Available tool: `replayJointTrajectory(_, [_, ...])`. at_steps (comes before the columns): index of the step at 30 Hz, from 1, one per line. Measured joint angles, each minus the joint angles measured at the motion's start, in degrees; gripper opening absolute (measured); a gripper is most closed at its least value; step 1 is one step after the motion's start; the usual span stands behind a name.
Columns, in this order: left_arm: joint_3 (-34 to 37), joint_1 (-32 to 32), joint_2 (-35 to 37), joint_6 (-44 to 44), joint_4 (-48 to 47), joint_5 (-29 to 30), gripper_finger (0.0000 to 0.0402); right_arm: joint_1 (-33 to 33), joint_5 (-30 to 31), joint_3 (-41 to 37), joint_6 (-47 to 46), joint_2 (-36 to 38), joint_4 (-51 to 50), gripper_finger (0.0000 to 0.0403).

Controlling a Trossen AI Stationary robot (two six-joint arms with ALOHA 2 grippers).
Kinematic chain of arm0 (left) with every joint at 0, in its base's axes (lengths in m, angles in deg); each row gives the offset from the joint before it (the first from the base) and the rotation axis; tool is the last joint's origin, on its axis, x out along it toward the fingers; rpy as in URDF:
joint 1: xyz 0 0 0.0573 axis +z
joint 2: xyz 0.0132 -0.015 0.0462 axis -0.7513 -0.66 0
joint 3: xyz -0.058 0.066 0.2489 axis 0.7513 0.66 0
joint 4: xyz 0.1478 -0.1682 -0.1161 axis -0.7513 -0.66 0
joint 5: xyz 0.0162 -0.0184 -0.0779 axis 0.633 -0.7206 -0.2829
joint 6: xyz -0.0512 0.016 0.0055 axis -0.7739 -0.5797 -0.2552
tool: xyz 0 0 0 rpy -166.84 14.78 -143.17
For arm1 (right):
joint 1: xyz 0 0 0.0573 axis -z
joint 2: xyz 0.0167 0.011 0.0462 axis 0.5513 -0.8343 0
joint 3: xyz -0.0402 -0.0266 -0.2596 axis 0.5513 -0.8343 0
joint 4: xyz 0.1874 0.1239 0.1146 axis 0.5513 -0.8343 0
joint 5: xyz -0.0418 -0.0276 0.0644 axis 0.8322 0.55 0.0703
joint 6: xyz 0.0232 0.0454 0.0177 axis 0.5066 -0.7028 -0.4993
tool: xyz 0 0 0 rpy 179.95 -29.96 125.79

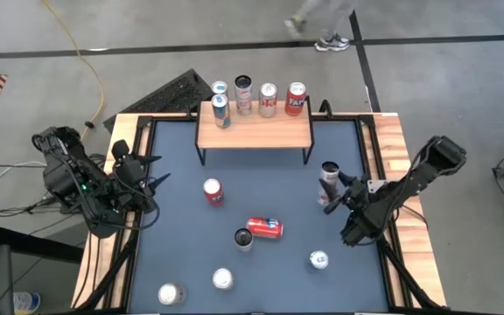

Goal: Place canned beverage on shelf
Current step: Move the right pink soda can to the center of the table

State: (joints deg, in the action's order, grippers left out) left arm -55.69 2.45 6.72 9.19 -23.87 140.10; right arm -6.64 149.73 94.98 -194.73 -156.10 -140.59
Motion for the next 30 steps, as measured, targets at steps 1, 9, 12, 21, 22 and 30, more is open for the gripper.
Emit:
replayJointTrajectory(1, [0.0, 0.0, 0.0, 0.0, 0.0, 0.3, 0.0229, 0.0, 0.0, -1.5, 0.4, -0.2, 2.9, 0.0214])
replayJointTrajectory(9, [0.0, 0.0, 0.0, 0.0, 0.0, 4.2, 0.0229, 1.0, 0.2, -6.1, 11.8, -3.4, 20.8, 0.0214])
replayJointTrajectory(12, [0.0, 0.0, 0.0, 0.5, 0.0, 5.8, 0.0229, 2.5, 0.2, -3.8, 18.8, -4.1, 21.7, 0.0214])
replayJointTrajectory(21, [0.0, 0.0, 0.0, 1.4, 0.0, 11.8, 0.0229, 8.6, 0.3, -3.2, 26.4, -4.2, 21.6, 0.0214])
replayJointTrajectory(22, [0.0, 0.0, 0.0, 1.4, 0.0, 12.1, 0.0229, 8.7, 0.4, -3.7, 25.4, -4.6, 21.6, 0.0214])
replayJointTrajectory(30, [0.0, 0.0, 0.0, 0.5, 0.1, 12.3, 0.0229, 7.3, 0.8, -6.5, 16.7, -10.0, 24.5, 0.0225])
